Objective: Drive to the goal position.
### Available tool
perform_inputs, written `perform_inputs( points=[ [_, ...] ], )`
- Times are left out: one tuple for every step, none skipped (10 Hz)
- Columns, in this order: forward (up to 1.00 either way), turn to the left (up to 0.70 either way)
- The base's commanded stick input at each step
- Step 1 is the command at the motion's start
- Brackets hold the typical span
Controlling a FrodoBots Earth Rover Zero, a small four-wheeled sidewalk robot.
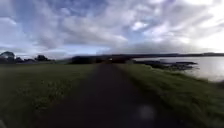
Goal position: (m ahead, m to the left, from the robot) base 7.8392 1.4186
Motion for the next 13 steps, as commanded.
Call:
perform_inputs(
  points=[
    [0.7, 0.0],
    [0.7, 0.0],
    [0.7, 0.0],
    [0.7, 0.0],
    [0.7, 0.0],
    [0.7, 0.0],
    [0.7, 0.0],
    [0.7, 0.0],
    [0.7, 0.0],
    [0.7, 0.0],
    [0.7, 0.0],
    [0.7, 0.0],
    [0.7, 0.0]
  ],
)
